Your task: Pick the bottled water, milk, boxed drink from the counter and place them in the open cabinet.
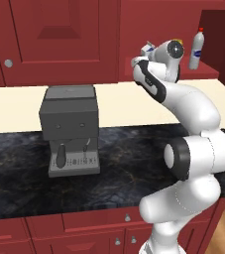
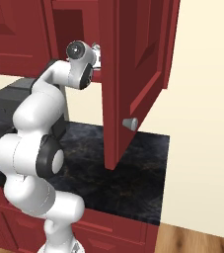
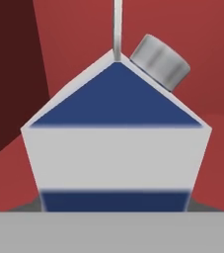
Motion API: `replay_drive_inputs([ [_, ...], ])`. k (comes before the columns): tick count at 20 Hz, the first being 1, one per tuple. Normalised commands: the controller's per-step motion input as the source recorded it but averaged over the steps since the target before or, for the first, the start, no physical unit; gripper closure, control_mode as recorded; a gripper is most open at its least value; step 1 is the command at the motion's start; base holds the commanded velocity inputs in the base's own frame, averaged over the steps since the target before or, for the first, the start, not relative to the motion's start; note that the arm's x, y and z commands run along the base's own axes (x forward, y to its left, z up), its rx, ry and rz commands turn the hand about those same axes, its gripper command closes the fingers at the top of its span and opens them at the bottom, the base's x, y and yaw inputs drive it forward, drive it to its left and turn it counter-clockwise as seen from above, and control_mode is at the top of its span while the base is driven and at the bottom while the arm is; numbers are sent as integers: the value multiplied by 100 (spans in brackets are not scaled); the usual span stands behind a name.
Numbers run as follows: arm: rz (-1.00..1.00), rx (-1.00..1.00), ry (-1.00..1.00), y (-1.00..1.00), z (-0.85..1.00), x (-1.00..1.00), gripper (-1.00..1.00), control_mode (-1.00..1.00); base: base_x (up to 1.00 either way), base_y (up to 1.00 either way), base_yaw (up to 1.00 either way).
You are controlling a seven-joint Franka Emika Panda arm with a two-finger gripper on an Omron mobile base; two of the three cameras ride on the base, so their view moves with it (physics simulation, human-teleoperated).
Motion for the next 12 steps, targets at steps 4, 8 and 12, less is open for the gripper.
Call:
replay_drive_inputs([
  [4, 0, 0, 0, 0, 0, 0, -100, -100, 0, 0, 0],
  [8, 0, 0, 0, 0, 2, -3, -100, -100, 0, 0, 0],
  [12, 0, 0, -3, 0, 12, -14, -100, -100, 0, 0, 0],
])
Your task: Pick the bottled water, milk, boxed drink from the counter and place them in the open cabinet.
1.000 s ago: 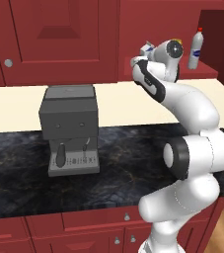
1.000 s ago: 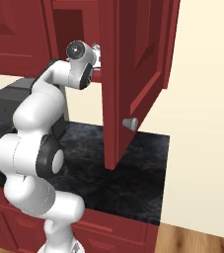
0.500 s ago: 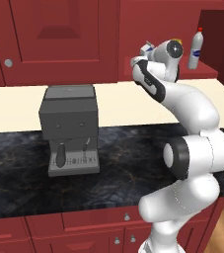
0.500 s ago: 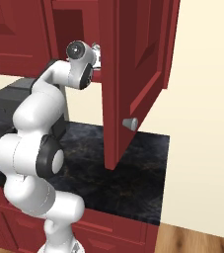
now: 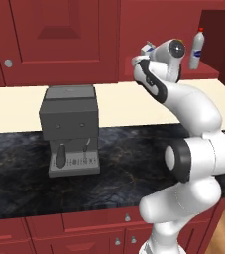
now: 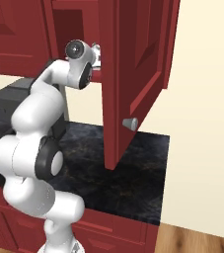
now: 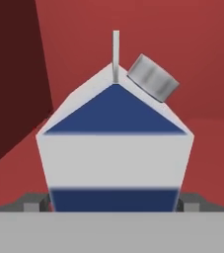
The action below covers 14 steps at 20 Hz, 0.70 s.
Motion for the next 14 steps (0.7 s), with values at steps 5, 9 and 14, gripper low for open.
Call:
replay_drive_inputs([
  [5, 0, 0, -3, 0, 11, -33, -100, -100, 0, 0, 0],
  [9, 0, 0, 0, 0, 1, -44, -100, -100, 0, 0, 0],
  [14, 0, 0, 0, 0, 9, -46, -100, -100, 0, 0, 0],
])
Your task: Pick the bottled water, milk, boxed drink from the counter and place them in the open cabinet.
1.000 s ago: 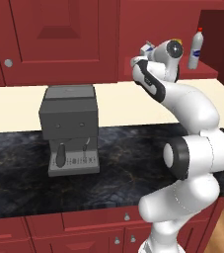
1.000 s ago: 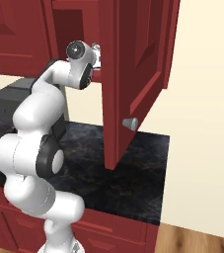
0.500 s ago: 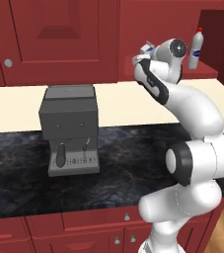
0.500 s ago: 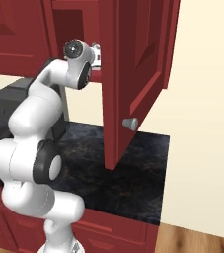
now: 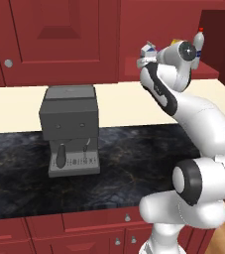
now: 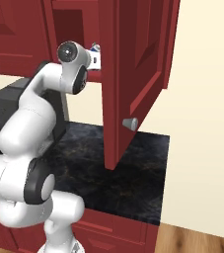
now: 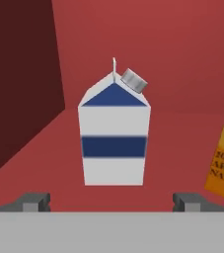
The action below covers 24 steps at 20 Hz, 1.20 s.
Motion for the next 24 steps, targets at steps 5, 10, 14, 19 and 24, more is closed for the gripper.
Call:
replay_drive_inputs([
  [5, 0, 0, -1, 0, 28, -50, -100, -100, 0, 0, 0],
  [10, 0, 0, 0, 0, 26, -61, -100, -100, 0, 0, 0],
  [14, -1, 0, 0, 0, 15, -73, -100, -100, 0, 0, 0],
  [19, 0, 0, 0, 0, 17, -82, -100, -100, 0, 0, 0],
  [24, 0, 0, 0, 0, 15, -79, -100, -100, 0, 0, 0],
])
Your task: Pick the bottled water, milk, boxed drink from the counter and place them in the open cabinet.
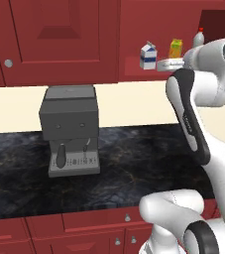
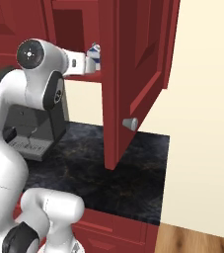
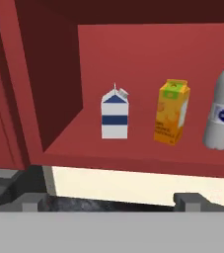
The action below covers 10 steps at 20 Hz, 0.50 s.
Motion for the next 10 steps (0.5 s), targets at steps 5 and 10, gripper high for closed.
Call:
replay_drive_inputs([
  [5, 0, 0, 0, 0, 17, -77, -100, -100, 0, 0, 0],
  [10, 0, 0, 0, 4, 14, -79, -100, -100, 0, 0, 0],
])
